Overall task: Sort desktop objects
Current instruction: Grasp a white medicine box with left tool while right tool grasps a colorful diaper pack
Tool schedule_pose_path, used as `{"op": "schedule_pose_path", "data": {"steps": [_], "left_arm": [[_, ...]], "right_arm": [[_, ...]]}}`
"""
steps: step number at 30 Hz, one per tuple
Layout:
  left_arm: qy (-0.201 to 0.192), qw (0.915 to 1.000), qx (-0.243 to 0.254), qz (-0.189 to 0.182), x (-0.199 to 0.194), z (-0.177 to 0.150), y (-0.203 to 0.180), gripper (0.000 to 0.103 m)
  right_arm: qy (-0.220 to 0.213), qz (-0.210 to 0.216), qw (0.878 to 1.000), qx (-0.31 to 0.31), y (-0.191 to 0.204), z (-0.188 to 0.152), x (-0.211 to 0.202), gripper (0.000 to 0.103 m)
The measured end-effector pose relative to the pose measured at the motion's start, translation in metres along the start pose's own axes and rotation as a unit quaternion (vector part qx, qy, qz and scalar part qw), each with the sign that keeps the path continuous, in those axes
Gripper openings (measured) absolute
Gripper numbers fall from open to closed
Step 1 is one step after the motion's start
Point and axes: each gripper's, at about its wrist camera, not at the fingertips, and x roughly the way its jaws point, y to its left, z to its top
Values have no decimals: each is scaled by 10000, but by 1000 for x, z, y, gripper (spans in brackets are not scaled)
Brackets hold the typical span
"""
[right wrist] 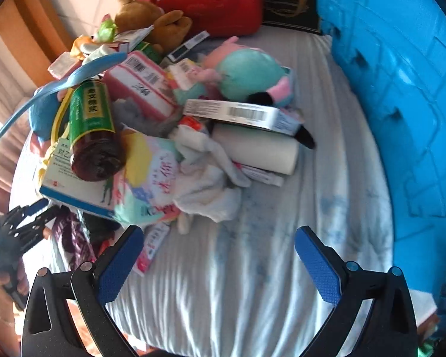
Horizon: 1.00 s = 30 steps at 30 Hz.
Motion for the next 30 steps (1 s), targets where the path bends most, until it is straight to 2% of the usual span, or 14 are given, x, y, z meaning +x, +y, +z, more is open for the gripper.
{"op": "schedule_pose_path", "data": {"steps": [1, 5, 7, 9, 11, 13, 15, 17, 18, 19, 24, 27, 30], "left_arm": [[1, 9999, -107, -32, -4, -3, 1, 15], [102, 9986, -515, -29, -3, -15, 10, 14], [90, 9989, -449, 5, -3, -15, 7, 16], [145, 9996, -220, 115, 1, -11, 1, 26], [302, 9990, 6, 336, 8, 0, 2, 54], [472, 9982, 40, 379, 21, 2, 5, 65], [651, 9976, -202, 102, 34, 5, 13, 66], [786, 9957, -488, -72, 41, 6, 19, 64], [806, 9948, -618, -117, 41, 6, 21, 62], [794, 9944, -685, -128, 39, 5, 20, 56], [747, 9939, -805, -100, 21, -4, 7, 46], [648, 9937, -911, -89, 7, -8, 2, 45], [477, 9933, -1044, -134, -14, -10, -1, 44]], "right_arm": [[0, 42, 10000, -5, 3, 2, 3, 103], [24, 335, 9993, -137, 21, 7, 9, 103], [20, 348, 9989, -316, 34, 7, 12, 103], [38, 363, 9983, -455, 46, 7, 15, 103], [74, 421, 9980, -470, 52, 8, 19, 102], [107, 426, 9979, -485, 53, 7, 20, 102], [154, 371, 9978, -528, 54, 9, 22, 99], [170, 290, 9980, -536, 55, 12, 26, 84], [181, 271, 9981, -520, 55, 13, 30, 72], [208, 284, 9982, -495, 56, 15, 34, 68], [260, 505, 9978, -333, 59, 19, 56, 68], [348, 557, 9976, -201, 54, 21, 65, 57], [325, 642, 9973, -142, 44, 18, 50, 50]]}}
